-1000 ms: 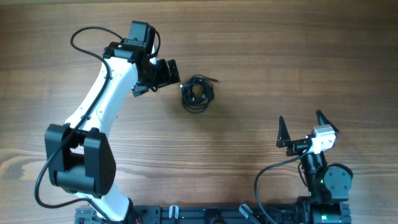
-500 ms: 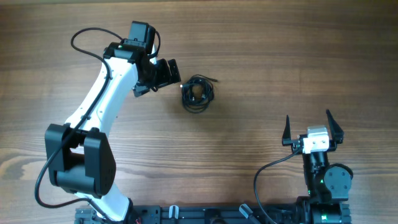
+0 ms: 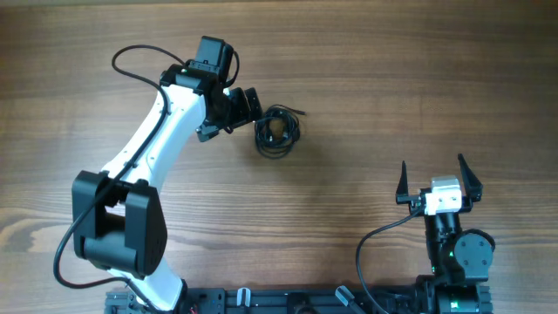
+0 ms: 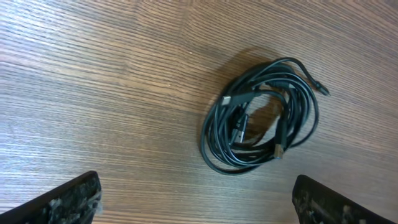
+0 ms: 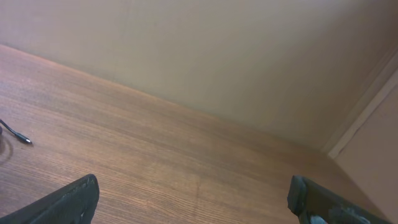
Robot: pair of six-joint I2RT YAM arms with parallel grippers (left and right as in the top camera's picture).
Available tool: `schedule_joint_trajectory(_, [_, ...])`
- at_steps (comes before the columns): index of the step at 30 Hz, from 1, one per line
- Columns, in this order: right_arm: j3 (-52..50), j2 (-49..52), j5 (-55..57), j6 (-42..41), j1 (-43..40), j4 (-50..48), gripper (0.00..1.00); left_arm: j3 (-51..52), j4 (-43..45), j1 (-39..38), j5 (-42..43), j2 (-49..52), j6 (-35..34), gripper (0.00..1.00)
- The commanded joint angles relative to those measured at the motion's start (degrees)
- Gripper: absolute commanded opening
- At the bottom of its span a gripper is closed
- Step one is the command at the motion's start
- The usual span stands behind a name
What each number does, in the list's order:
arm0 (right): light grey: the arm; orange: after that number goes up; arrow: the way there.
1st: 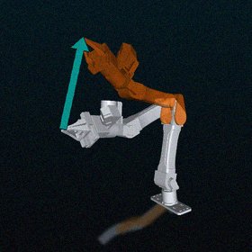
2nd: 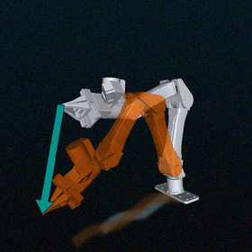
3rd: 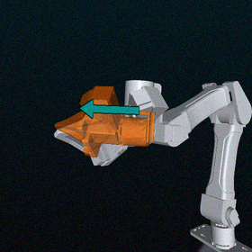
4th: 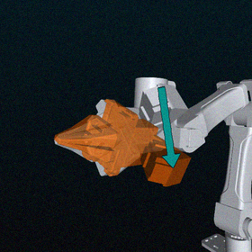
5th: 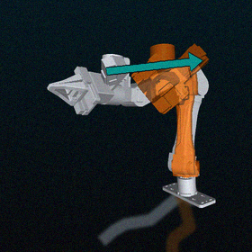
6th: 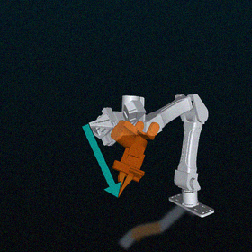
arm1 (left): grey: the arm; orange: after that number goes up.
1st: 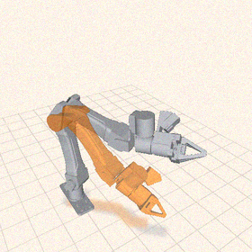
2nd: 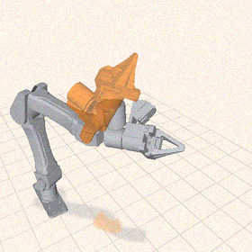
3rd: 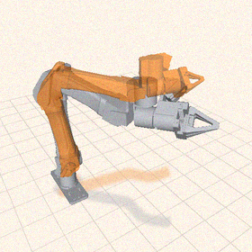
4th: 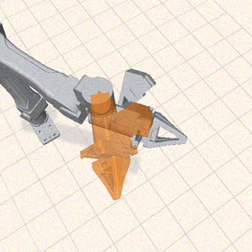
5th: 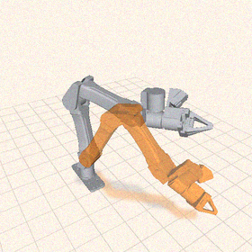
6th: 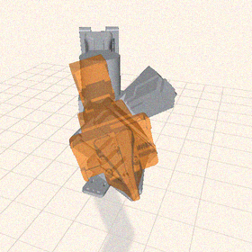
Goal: Untangle cables
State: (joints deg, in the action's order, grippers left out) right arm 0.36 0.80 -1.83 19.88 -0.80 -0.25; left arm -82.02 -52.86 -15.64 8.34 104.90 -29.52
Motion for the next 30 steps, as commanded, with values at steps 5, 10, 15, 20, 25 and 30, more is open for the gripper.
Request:
schedule_joint_trajectory(5, [-0.04, 0.00, 1.84, 38.12, 0.39, -0.11, 1.00, 0.50, -0.02, -0.24, -0.90, 3.82, -0.55, 1.00])
schedule_joint_trajectory(10, [-0.04, 0.02, 1.66, 84.85, 0.39, -0.11, 1.00, 0.50, 0.46, -2.89, 3.41, 8.70, 2.84, 0.95])
schedule_joint_trajectory(15, [-0.04, 0.22, 0.96, 101.61, 0.39, -0.02, 1.00, 0.50, 3.50, -4.79, 4.92, 8.74, 4.48, 0.95])
schedule_joint_trajectory(20, [-0.04, 0.22, 0.37, 101.68, 0.39, -0.31, 1.00, 0.50, 8.61, -4.87, 3.74, 11.17, 1.84, 0.94])
schedule_joint_trajectory(25, [-0.04, 3.65, -2.73, 97.63, 0.39, 0.17, 1.00, 0.50, 11.39, -4.87, 2.91, 13.99, 1.81, 0.57])
schedule_joint_trajectory(30, [-0.04, 16.87, -10.19, 63.12, 0.39, -0.98, 1.00, 0.50, 11.98, -5.05, -0.37, 14.05, 1.86, 0.20])
